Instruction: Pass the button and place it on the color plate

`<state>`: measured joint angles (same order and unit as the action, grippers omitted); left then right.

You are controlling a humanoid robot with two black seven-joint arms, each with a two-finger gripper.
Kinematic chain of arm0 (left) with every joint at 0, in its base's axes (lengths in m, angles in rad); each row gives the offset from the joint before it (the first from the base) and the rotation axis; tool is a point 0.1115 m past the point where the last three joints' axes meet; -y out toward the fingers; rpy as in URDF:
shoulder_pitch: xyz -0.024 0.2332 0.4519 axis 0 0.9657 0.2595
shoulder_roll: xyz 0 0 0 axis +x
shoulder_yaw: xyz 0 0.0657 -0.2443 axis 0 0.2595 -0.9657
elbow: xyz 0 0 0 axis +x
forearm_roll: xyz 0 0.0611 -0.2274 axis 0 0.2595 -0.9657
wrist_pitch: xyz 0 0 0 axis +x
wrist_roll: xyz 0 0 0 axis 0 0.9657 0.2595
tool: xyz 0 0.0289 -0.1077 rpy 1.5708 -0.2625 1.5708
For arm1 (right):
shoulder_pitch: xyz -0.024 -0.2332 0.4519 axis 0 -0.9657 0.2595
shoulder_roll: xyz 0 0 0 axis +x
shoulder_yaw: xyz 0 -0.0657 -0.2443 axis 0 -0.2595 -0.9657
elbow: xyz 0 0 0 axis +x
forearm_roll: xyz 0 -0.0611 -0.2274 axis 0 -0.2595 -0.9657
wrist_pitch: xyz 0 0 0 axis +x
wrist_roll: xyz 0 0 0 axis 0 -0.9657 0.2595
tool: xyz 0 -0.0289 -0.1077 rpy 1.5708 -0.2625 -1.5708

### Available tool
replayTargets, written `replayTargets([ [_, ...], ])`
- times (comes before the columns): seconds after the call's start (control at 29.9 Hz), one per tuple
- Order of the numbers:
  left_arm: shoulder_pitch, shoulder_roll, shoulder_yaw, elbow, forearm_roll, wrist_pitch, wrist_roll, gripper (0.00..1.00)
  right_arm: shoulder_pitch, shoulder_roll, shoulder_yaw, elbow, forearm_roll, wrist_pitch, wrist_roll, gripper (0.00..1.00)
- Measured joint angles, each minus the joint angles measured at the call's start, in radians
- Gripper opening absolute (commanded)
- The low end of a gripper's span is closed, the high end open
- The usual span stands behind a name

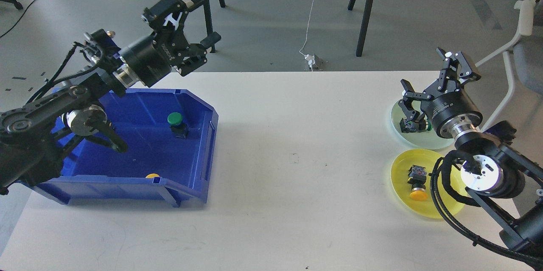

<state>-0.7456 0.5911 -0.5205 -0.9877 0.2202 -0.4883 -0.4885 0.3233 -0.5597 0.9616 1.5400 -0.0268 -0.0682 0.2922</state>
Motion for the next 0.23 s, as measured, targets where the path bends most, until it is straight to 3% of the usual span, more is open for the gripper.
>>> replayTargets([
  [0.13, 0.090, 0.002, -0.074, 0.043, -0.091, 0.000, 0.000, 0.99, 0.023, -0.035, -0.020, -0.063, 0.072, 0.362, 0.002, 0.97],
  [0.23, 0.128, 0.003, -0.091, 0.046, -0.094, 0.000, 0.000, 0.99, 0.049, -0.041, -0.054, -0.144, 0.086, 0.520, 0.002, 0.97],
])
